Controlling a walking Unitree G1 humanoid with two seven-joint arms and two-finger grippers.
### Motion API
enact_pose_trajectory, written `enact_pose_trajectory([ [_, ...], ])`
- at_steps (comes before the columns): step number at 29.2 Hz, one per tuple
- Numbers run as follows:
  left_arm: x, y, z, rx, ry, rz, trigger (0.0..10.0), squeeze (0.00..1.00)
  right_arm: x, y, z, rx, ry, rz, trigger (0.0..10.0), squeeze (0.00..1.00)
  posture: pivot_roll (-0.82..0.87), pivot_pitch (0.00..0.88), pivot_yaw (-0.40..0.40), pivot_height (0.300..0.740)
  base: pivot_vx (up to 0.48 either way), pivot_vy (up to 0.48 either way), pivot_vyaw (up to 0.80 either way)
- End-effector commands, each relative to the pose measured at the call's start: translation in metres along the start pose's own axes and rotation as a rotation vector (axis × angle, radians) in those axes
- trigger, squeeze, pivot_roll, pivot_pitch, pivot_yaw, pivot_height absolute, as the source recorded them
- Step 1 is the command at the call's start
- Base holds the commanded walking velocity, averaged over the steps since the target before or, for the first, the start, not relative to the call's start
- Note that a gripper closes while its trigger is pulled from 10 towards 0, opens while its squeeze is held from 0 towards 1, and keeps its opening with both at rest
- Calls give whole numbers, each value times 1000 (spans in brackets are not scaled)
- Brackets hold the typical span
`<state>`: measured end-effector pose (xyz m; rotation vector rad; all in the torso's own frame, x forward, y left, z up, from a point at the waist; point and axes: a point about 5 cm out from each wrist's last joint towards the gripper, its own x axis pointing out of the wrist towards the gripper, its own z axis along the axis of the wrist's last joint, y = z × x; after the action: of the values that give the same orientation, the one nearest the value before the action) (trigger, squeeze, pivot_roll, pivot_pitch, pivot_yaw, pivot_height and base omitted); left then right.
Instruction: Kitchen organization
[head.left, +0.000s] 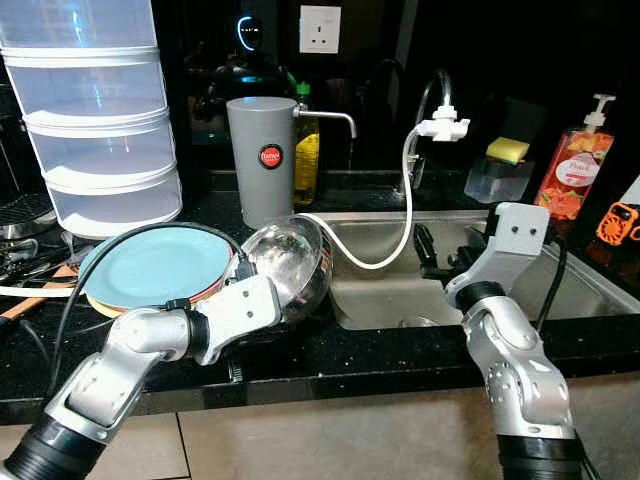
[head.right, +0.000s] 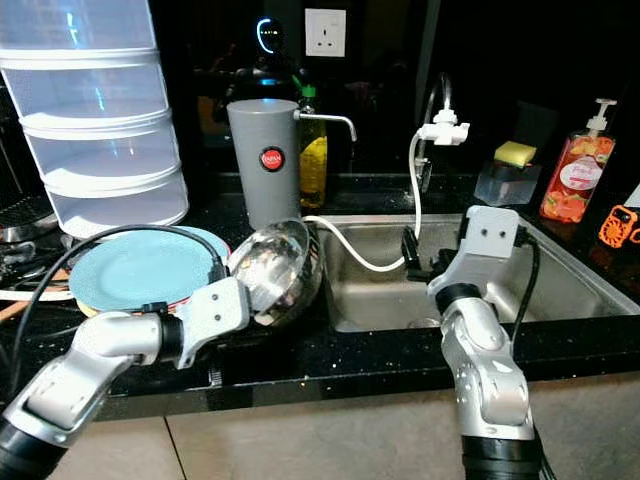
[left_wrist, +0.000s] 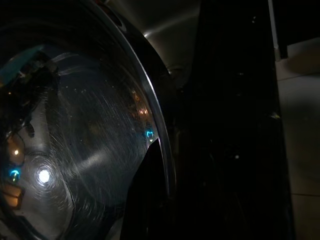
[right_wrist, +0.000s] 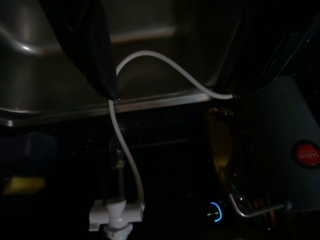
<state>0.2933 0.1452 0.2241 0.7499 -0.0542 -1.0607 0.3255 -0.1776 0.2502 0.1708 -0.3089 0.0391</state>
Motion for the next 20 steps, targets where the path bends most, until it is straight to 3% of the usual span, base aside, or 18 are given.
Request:
enact_pose_trajectory([
  [1,-6,3,-3,-13,8,6,10000,212,-1,2,7,17,-38,19,10000,0,91,2,-26,740,0,0,0],
  [2,-6,4,-4,-23,4,13,10000,212,-1,5,9,27,-53,41,10000,0,91,2,-26,740,0,0,0],
  [3,-4,7,-5,-29,5,29,10000,722,-1,11,11,36,-62,77,10000,0,92,0,-30,740,0,0,0],
  [4,-4,7,-5,-29,5,29,10000,722,-1,11,11,36,-62,77,10000,0,92,0,-30,740,0,0,0],
  [5,-2,16,-8,-36,11,79,10000,1000,-3,23,13,63,-59,169,10000,0,92,0,-34,740,0,0,0],
  [11,0,27,-13,-38,26,132,10000,1000,-9,39,14,86,-41,320,10000,0,87,0,-36,740,0,0,0],
  [13,1,36,-18,4,76,193,10000,1000,-14,50,14,78,-32,406,10000,0,84,0,-36,740,0,0,0],
  [15,1,38,-19,13,82,199,10000,1000,-15,51,13,77,-27,417,10000,0,84,0,-36,740,0,0,0],
  [19,2,41,-9,41,29,221,10000,1000,-17,54,8,71,-6,430,10000,0,80,0,-39,740,0,0,0],
  [20,3,43,6,81,-57,239,10000,1000,-18,57,4,69,14,440,10000,0,79,0,-41,740,0,0,0],
])
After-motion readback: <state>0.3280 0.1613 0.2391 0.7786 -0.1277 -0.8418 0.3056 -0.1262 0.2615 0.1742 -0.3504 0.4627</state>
